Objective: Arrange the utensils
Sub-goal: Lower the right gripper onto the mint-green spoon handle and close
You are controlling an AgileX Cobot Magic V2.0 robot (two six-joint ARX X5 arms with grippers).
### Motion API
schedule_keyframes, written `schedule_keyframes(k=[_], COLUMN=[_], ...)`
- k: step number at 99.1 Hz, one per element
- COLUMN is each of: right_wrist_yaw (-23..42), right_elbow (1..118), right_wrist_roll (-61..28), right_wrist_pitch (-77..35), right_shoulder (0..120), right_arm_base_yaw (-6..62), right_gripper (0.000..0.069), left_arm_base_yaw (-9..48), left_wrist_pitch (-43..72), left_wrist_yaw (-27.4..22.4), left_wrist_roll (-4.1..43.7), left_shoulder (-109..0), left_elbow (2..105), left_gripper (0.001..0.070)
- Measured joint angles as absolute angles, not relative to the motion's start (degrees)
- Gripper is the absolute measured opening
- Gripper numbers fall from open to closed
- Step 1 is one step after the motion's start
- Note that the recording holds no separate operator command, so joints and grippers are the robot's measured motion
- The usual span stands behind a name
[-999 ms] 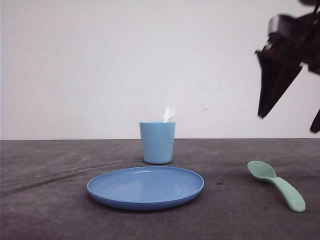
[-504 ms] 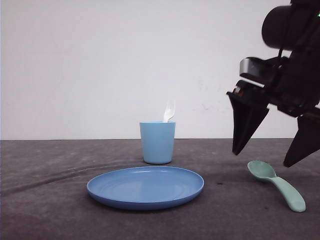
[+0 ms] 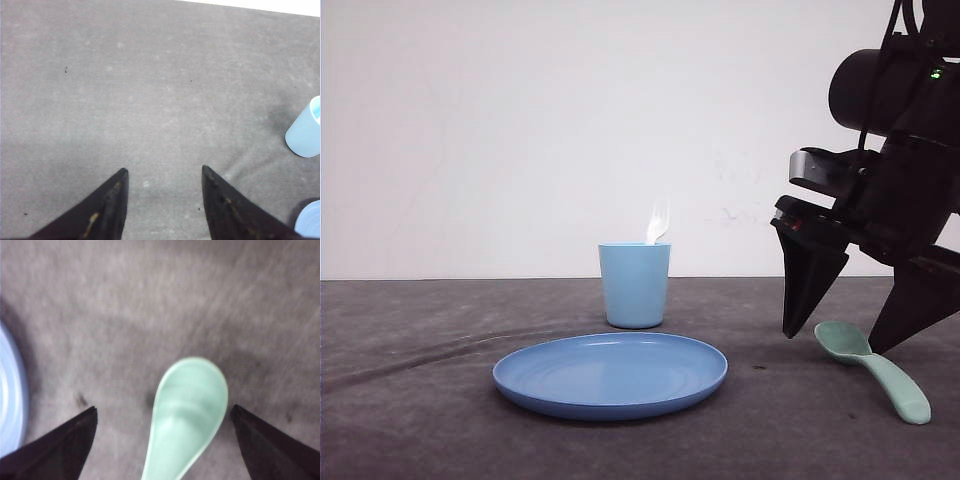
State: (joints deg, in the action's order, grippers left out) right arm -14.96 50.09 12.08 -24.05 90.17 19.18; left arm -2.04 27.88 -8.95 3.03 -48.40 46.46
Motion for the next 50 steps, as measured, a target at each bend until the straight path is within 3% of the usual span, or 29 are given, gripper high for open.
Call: schedule_keyframes(k=[19,41,50], right_wrist_yaw=[-14.9,-13.3,-13.1], right_elbow=[50.1,50.1,50.1], right_wrist_roll=[12.4,12.5,12.5], right_wrist_pitch=[-23.5,-23.8,-24.1], right_shoulder=[90.2,90.2,90.2], right_arm_base_yaw=[19.8,19.8,19.8], right_gripper=[0.0291,0.0242,0.0184], left_arm_base_yaw=[-2.0,-2.0,-2.0], left_wrist_pitch=[27.8,27.8,27.8], left_wrist_yaw=[-9.0,-9.0,-9.0], left_wrist_roll=[3.0,3.0,3.0], left_shoulder=[-48.4,-48.4,-48.4], left_elbow=[46.5,46.5,46.5], left_gripper=[0.0274,0.0274,0.0274])
